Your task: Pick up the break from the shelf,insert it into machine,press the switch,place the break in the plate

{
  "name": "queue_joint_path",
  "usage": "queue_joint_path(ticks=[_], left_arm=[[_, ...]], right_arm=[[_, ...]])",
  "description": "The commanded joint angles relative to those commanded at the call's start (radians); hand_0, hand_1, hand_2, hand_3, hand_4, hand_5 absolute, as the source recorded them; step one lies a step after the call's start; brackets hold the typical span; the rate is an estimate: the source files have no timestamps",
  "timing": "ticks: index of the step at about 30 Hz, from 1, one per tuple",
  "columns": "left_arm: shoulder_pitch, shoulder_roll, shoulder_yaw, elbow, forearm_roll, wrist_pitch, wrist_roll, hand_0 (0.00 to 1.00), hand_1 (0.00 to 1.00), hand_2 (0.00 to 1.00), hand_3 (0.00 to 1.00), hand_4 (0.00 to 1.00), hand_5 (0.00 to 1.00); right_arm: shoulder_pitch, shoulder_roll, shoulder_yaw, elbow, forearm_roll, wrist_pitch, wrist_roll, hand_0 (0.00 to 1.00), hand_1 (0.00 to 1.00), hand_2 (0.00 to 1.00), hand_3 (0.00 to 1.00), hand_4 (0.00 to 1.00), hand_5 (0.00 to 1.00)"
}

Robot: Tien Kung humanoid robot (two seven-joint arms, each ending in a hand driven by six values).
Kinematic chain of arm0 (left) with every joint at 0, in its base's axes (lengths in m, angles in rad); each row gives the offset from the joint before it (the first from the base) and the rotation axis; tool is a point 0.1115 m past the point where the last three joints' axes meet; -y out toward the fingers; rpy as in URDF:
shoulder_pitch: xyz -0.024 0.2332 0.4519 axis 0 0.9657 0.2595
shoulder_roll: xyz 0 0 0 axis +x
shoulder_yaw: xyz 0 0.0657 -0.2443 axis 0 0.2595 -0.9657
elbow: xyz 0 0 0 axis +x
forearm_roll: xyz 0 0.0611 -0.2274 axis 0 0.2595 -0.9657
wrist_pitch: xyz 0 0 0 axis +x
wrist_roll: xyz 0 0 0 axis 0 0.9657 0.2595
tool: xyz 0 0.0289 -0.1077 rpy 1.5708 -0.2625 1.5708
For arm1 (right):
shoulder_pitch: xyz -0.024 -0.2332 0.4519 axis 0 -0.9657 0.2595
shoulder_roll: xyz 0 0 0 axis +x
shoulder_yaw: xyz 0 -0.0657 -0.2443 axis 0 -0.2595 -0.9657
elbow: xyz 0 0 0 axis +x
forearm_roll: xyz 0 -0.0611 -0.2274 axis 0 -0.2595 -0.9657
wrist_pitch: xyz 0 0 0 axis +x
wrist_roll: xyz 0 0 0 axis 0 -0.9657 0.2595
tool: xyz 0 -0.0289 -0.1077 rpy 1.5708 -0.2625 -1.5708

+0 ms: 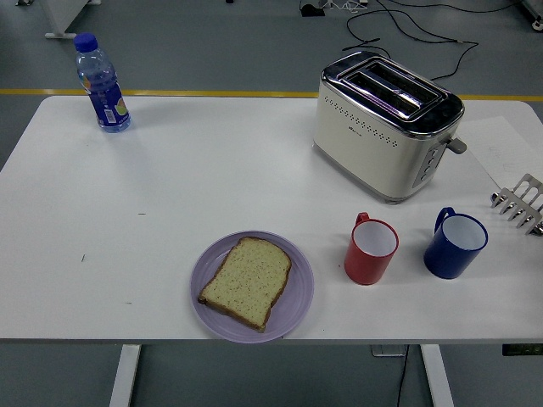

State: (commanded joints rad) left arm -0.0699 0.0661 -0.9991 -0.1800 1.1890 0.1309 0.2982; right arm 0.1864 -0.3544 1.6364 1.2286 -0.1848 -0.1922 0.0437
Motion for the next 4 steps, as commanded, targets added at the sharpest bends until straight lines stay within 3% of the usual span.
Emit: queue_joint_path(ticks=[4], left_arm=[[0.003,0.0,-0.003,0.0,0.007,-0.002,0.001,0.65,0.568,0.597,0.6,0.301,0.981]], right_arm=[[-0.003,0.0,-0.001,0.0,0.003,0.0,0.0,0.722,0.661,0.697,0.627,0.463,0.277]])
